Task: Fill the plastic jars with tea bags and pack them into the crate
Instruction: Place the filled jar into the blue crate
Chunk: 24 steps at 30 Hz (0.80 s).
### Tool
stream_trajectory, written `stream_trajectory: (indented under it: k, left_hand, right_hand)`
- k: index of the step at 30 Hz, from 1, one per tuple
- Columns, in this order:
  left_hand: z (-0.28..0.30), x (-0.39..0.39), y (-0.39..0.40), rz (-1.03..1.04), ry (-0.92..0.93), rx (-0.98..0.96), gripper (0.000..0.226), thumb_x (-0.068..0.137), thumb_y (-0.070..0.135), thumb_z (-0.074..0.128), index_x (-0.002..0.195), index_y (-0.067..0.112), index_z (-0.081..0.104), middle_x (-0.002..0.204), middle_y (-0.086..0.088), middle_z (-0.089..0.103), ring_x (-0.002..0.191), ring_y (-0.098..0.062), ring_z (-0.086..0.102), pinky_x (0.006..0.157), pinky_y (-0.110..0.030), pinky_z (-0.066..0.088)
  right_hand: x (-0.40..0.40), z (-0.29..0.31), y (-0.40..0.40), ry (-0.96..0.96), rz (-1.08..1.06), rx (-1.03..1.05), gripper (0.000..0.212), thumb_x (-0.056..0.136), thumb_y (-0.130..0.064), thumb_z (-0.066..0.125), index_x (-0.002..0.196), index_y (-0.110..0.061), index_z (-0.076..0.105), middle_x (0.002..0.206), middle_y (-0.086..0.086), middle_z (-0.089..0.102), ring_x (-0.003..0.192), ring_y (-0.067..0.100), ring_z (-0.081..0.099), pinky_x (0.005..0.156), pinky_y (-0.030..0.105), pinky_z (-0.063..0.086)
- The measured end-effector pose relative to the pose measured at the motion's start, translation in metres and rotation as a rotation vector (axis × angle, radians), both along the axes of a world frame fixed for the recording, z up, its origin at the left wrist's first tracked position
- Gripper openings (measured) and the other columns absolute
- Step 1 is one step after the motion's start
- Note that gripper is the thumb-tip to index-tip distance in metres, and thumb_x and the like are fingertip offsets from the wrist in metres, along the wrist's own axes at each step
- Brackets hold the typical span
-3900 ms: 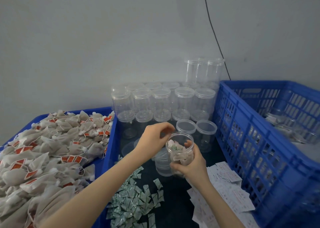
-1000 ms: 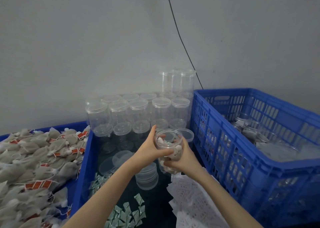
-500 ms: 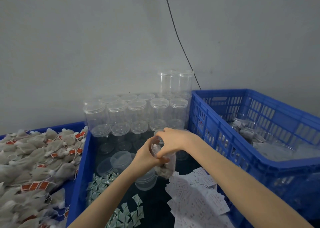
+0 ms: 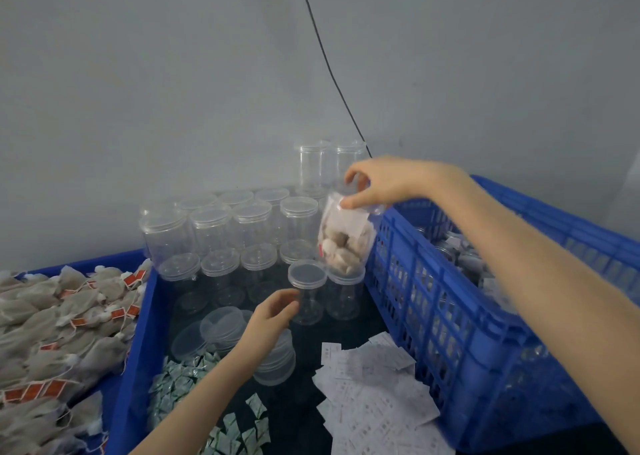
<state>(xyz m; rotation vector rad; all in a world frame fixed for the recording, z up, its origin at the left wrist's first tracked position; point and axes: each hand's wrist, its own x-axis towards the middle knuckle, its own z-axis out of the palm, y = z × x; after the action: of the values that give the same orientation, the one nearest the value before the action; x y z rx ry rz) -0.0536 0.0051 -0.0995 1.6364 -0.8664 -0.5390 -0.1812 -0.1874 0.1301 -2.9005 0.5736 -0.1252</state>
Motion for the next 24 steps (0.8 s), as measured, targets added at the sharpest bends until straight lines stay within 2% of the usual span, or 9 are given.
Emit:
stream_trajectory:
  k: [3,9,11,15,16,18,19,21,24]
  left_hand:
    - [0.003,-0.004,-0.006,0.004,-0.051,0.036,0.023,0.097,0.007,0.050,0.099,0.027,0.062,0.096,0.007,0.069,0.090,-0.007,0.063,0.067,-0.011,0.047]
    - [-0.002,-0.009,-0.014,-0.016,-0.065,0.069,0.027,0.094,-0.002,0.051,0.091,0.020,0.065,0.083,0.004,0.071,0.073,0.004,0.065,0.064,-0.007,0.046]
    - [-0.003,-0.008,-0.015,-0.028,-0.067,0.086,0.027,0.093,-0.002,0.051,0.092,0.020,0.065,0.081,0.003,0.071,0.073,0.002,0.065,0.065,-0.009,0.047]
    - [-0.009,-0.004,-0.017,-0.032,-0.053,0.090,0.025,0.092,-0.004,0.051,0.092,0.016,0.066,0.077,0.003,0.073,0.070,0.002,0.065,0.065,-0.010,0.048]
    - [-0.011,-0.002,-0.017,-0.032,-0.049,0.095,0.025,0.092,-0.005,0.051,0.092,0.015,0.066,0.077,0.003,0.074,0.070,0.002,0.065,0.065,-0.010,0.048]
    - [-0.015,0.000,-0.018,-0.037,-0.044,0.105,0.025,0.093,-0.004,0.051,0.093,0.015,0.067,0.078,0.003,0.074,0.070,0.000,0.065,0.064,-0.010,0.048]
    - [-0.016,0.002,-0.019,-0.038,-0.041,0.110,0.024,0.092,-0.004,0.052,0.093,0.014,0.067,0.078,0.002,0.074,0.070,-0.001,0.065,0.064,-0.011,0.048]
    - [-0.019,0.004,-0.021,-0.038,-0.038,0.123,0.023,0.092,-0.003,0.053,0.093,0.015,0.067,0.080,0.001,0.074,0.072,-0.003,0.066,0.064,-0.011,0.048]
    - [-0.022,0.006,-0.021,-0.045,-0.035,0.140,0.022,0.093,-0.002,0.053,0.094,0.015,0.068,0.081,0.001,0.074,0.074,-0.005,0.066,0.065,-0.012,0.048]
  right_hand:
    - [-0.021,0.022,-0.032,-0.142,-0.109,0.030,0.067,0.081,-0.061,0.065,0.132,-0.021,0.050,0.121,-0.001,0.054,0.090,0.017,0.063,0.066,0.025,0.053]
    - [-0.058,0.017,-0.107,-0.195,-0.350,0.027,0.063,0.085,-0.054,0.067,0.131,-0.015,0.050,0.122,0.006,0.055,0.079,0.017,0.062,0.056,0.025,0.047]
    - [-0.068,0.009,-0.127,-0.181,-0.423,-0.007,0.063,0.085,-0.055,0.065,0.131,-0.013,0.051,0.122,0.009,0.058,0.081,0.024,0.064,0.056,0.027,0.044]
    - [-0.084,-0.016,-0.155,-0.131,-0.518,0.003,0.063,0.085,-0.059,0.062,0.124,-0.009,0.056,0.115,0.011,0.063,0.091,0.031,0.067,0.071,0.032,0.048]
    - [-0.085,-0.025,-0.160,-0.102,-0.527,0.002,0.060,0.085,-0.059,0.061,0.115,-0.008,0.059,0.109,0.012,0.067,0.084,0.030,0.069,0.071,0.033,0.049]
    - [-0.086,-0.043,-0.165,-0.008,-0.541,0.000,0.053,0.083,-0.059,0.059,0.099,-0.009,0.059,0.095,0.011,0.068,0.063,0.024,0.067,0.060,0.029,0.048]
    - [-0.085,-0.053,-0.166,0.056,-0.549,-0.005,0.053,0.083,-0.059,0.058,0.101,-0.009,0.057,0.094,0.008,0.064,0.061,0.020,0.065,0.056,0.028,0.047]
    - [-0.082,-0.074,-0.168,0.171,-0.545,-0.036,0.062,0.086,-0.058,0.056,0.118,-0.006,0.052,0.096,0.003,0.055,0.069,0.017,0.060,0.057,0.031,0.044]
    - [-0.081,-0.093,-0.175,0.206,-0.543,-0.027,0.072,0.090,-0.056,0.056,0.137,-0.003,0.040,0.117,0.011,0.052,0.084,0.021,0.053,0.065,0.032,0.043]
